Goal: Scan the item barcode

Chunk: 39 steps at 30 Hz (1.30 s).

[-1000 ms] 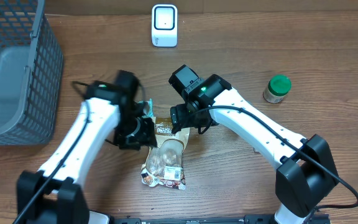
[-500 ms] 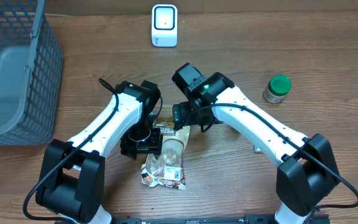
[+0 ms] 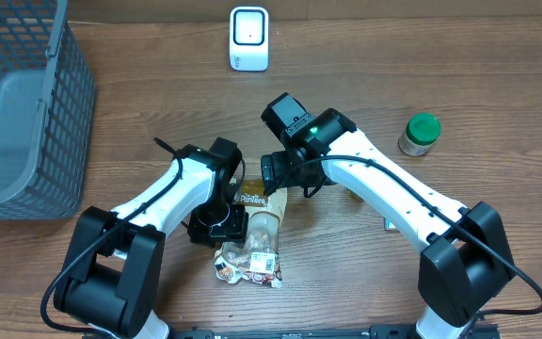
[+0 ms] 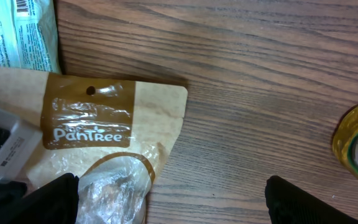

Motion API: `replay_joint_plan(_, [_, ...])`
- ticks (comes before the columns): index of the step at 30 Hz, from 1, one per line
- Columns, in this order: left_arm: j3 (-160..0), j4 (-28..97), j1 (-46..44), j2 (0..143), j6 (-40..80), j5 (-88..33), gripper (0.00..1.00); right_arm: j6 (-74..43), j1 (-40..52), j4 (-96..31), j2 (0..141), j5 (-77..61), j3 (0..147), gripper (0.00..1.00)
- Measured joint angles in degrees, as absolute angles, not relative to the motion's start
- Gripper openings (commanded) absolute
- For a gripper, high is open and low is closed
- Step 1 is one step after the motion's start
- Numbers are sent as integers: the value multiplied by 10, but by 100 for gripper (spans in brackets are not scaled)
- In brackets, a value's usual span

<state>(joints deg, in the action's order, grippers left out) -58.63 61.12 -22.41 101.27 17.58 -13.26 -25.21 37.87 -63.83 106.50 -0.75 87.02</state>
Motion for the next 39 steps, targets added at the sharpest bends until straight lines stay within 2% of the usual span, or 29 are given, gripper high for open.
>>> replay_joint_plan(2, [-586,609,-224,1013,169,-141,16,-252,379,-639,1065,-7,870,93])
replay_joint_plan(3, [-586,609,-224,1013,165,-143,12,-252,379,-638,1065,-6,870,93])
replay_joint_plan(9, [-588,615,-224,1008,148,-102,16,-252,379,-636,1065,-6,870,96])
replay_joint_plan(17, [-634,587,-224,1009,128,22,12,-252,379,-636,1065,-6,870,97])
replay_joint_plan(26, [-730,591,-230,1014,-15,-18,17,-252,379,-635,1065,-11,870,98])
replay_joint_plan(31, [-731,592,-233,1014,-48,-40,23,-252,373,-622,1065,-12,870,98])
replay_joint_plan(33, [-731,586,-233,1014,-52,-43,46,-252,365,-612,1065,-13,870,98])
replay_joint_plan(34, [-731,582,-233,1014,-55,-45,53,-252,360,-608,1065,-13,870,98])
replay_joint_plan(35, [-731,578,-233,1014,-60,-47,55,-252,355,-606,1065,-13,870,98])
replay_joint_plan(37, [-731,573,-233,1014,-57,-50,54,-252,345,-603,1065,-12,870,97])
replay_joint_plan(39, [-731,574,-232,1014,-41,-50,45,-252,336,-600,1065,-12,870,93])
